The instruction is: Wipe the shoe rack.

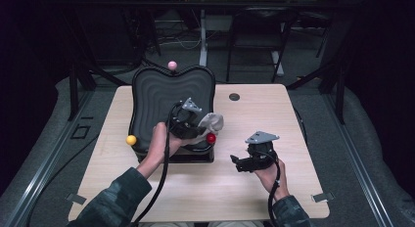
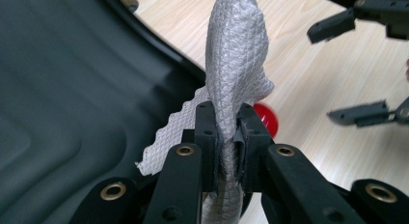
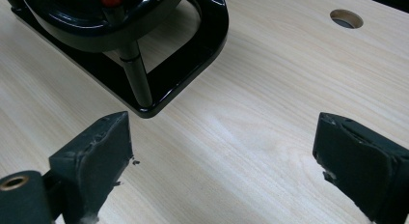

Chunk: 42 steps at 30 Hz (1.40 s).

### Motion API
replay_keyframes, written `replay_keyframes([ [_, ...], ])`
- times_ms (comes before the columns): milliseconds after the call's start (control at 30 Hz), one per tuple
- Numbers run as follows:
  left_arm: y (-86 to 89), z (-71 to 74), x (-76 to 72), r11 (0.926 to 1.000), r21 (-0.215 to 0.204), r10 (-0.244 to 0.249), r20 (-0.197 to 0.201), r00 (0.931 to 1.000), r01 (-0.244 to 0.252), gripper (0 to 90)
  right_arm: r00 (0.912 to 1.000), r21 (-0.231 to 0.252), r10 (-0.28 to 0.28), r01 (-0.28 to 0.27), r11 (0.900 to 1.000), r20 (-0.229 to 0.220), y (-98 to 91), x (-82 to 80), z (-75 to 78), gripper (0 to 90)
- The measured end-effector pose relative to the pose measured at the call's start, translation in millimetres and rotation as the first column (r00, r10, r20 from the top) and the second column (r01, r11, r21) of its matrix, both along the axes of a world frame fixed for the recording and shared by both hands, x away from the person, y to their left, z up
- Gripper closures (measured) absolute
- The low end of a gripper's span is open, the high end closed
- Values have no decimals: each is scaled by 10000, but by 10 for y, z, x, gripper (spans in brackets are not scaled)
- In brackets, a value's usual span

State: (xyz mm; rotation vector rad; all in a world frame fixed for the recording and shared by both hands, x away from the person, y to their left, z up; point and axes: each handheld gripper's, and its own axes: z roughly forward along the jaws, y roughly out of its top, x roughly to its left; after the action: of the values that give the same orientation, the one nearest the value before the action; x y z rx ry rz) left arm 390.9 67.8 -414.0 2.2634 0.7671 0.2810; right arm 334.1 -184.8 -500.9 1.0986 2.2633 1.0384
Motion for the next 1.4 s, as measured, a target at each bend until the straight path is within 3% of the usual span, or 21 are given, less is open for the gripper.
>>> replay_keyframes([
  [100,-165,19,-14,9991,19,-434,-6,9991,434,818,10000,-49,-48,48,10000,1,-1,-1,0,59],
  [267,-280,-14,-59,9961,270,-837,-146,9964,841,818,10000,-45,-35,35,10000,-22,-11,-4,0,59],
  [400,-257,-35,-102,9952,150,-961,-310,9949,966,818,10000,-71,-29,29,10000,20,-13,-6,5,59],
  [600,-142,-81,-179,9912,596,-1158,-402,9925,1181,819,10000,-60,-18,18,10000,-9,-4,-6,6,59],
  [700,-54,-90,-190,9941,667,-839,-187,9963,850,820,10000,-99,-44,45,9999,27,-3,-8,8,61],
  [833,51,-80,-99,9971,748,-153,89,9998,146,820,10000,-69,-55,55,10000,0,-1,-8,9,61],
  [967,35,-17,10,9997,208,108,99,9999,-110,819,10000,-111,-49,49,9999,14,5,-7,7,60],
  [1067,-68,7,6,9999,46,-149,60,9999,148,819,9999,-188,-20,18,9998,-122,2,-6,7,60],
  [1200,-280,-14,-103,9957,230,-897,-77,9959,898,819,10000,-61,-26,26,10000,-9,-6,-5,1,61],
  [1400,-317,-90,-177,9896,514,-1327,-353,9905,1344,819,10000,-54,-3,3,10000,19,-6,-7,8,62],
])
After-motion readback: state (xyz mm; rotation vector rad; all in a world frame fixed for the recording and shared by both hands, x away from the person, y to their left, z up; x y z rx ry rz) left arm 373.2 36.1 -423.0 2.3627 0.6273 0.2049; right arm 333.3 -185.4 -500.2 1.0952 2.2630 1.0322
